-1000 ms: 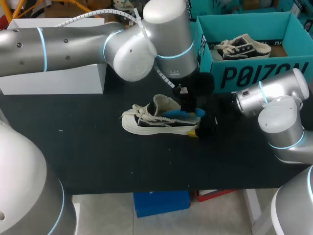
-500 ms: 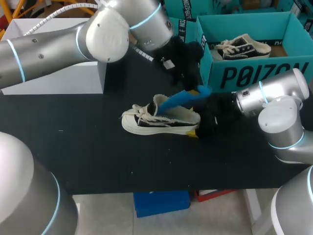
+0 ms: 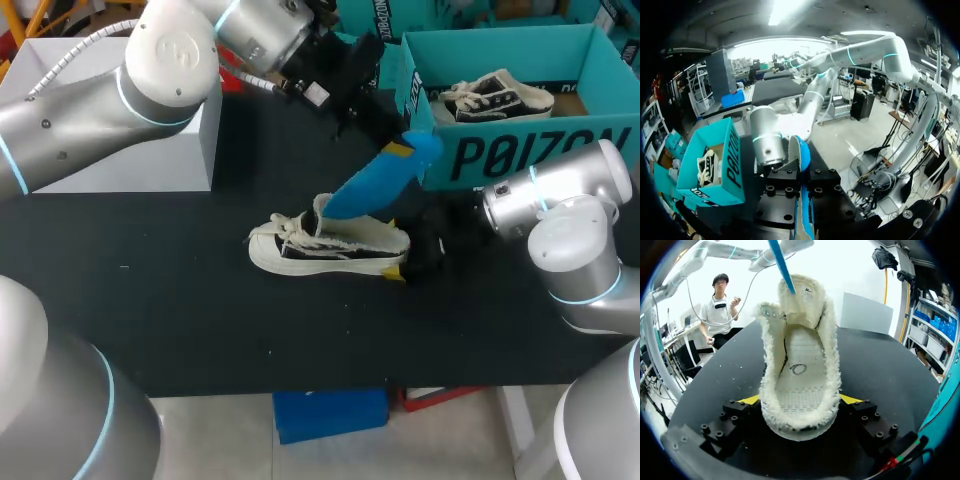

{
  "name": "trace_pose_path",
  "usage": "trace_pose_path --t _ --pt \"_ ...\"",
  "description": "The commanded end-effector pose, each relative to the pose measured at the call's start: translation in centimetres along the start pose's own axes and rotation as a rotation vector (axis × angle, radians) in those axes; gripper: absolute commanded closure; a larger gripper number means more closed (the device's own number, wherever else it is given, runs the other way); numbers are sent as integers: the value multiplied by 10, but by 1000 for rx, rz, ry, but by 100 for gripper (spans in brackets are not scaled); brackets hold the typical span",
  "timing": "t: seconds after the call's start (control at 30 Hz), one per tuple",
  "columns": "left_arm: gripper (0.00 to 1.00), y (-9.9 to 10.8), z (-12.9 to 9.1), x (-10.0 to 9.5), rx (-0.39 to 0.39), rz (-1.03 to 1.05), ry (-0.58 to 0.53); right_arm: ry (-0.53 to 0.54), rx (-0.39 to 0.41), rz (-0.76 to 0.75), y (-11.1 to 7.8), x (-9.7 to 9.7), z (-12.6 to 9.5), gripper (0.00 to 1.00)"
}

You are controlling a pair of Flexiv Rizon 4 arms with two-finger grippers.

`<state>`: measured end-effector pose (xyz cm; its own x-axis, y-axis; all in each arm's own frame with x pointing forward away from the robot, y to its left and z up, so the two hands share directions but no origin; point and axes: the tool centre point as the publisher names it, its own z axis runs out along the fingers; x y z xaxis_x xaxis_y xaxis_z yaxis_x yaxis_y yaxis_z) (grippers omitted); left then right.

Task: Take the shoe out of the shoebox, open the shoe tongue, remove and reinsert the insole, then place the shoe into the shoebox

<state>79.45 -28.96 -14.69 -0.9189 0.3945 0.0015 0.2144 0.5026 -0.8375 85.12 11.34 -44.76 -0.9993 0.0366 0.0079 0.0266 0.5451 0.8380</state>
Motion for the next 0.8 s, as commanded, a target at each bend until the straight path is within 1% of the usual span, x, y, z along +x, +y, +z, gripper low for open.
trace_pose_path --t 0.03,0.17,0.2,0.8 --pt "100 -5 -13 5 126 4 24 1 2 1 -3 -1 2 100" --pt "100 -10 -17 7 231 -13 104 1 2 1 -3 -1 2 100" --pt "100 -10 -18 8 242 -10 127 1 2 1 -3 -1 2 100" --pt "100 -10 -18 8 242 -10 127 1 2 1 -3 -1 2 100"
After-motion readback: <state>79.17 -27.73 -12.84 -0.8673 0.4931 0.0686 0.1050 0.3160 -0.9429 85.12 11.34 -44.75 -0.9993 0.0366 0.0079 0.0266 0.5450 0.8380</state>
